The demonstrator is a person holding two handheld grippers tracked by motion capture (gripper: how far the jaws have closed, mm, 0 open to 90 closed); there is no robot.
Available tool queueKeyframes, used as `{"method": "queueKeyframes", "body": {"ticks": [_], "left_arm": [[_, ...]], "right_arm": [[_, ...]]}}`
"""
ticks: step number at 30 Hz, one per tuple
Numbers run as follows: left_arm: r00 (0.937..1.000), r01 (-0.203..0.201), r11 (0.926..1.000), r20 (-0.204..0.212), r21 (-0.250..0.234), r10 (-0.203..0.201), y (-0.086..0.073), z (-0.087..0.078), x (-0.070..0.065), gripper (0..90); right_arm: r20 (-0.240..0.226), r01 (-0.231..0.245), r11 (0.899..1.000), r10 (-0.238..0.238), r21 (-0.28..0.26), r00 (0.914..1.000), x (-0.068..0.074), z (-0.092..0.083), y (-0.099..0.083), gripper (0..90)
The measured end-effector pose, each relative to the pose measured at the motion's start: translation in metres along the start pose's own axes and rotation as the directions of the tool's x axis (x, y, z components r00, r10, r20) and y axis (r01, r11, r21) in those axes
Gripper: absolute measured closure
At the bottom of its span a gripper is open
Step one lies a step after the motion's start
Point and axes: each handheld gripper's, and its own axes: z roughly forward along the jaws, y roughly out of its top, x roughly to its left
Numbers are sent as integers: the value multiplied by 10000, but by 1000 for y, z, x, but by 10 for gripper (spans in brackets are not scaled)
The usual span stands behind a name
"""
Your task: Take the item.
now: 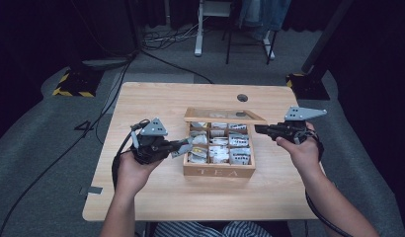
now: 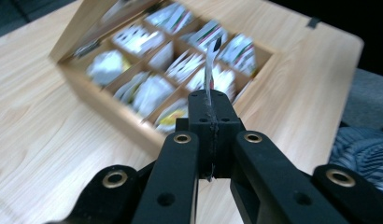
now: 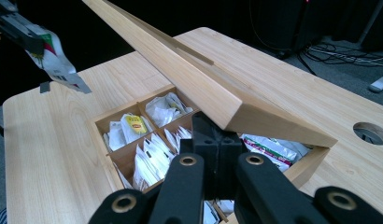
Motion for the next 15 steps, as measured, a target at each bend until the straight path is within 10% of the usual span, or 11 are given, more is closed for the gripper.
{"method": "queueKeyframes", "body": {"ticks": [15], "left_arm": [[9819,1288,9910,-1444,365,-1223,-25,-2,36,899]], "right_arm": [[-12,-17,10000,17,10,10000,0,0,0,900]]}}
